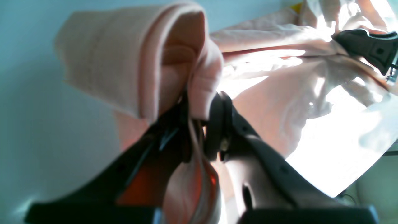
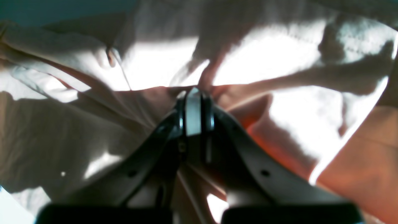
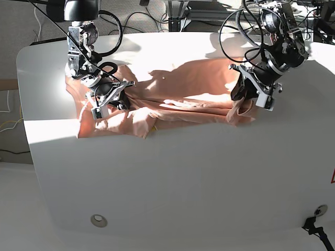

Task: Fold the T-shirt properly
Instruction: 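Carry the shirt end with the left gripper toward the right gripper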

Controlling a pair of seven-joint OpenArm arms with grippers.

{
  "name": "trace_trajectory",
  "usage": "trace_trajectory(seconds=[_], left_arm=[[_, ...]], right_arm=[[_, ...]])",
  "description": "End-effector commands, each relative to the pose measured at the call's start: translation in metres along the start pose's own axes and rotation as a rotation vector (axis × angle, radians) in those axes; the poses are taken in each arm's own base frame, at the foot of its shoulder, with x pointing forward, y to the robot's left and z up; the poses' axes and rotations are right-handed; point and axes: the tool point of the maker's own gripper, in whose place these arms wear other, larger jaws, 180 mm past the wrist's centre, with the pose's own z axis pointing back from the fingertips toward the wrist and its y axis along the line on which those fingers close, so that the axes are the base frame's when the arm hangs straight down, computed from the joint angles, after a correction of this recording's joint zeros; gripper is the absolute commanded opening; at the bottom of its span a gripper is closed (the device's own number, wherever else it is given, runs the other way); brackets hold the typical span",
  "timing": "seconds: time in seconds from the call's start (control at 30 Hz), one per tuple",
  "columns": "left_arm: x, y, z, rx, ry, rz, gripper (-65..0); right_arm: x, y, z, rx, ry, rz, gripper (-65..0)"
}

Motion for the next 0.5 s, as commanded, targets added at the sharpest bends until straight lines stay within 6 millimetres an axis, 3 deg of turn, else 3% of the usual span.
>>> trace_trajectory(seconds=[0.0,0.23,0.47], left_arm=[[0.026,-0.024,-0.011,-0.073,-0.076,-0.026,-62.6],[0.045,-0.092,-0.052,-0.263,-0.116,-0.002,-62.4],[0.035,-0.124,-0.068,-0.366,-0.069,-0.011,-61.9]], right_arm=[[-0.015,-0.005,0.002,-0.021,0.078,0.027,-65.0],[-0.016,-0.005,0.002,-0.020,0.079,0.025,-65.0],[-0.016,-0.004,0.002,-0.020,0.078,0.026,-65.0]])
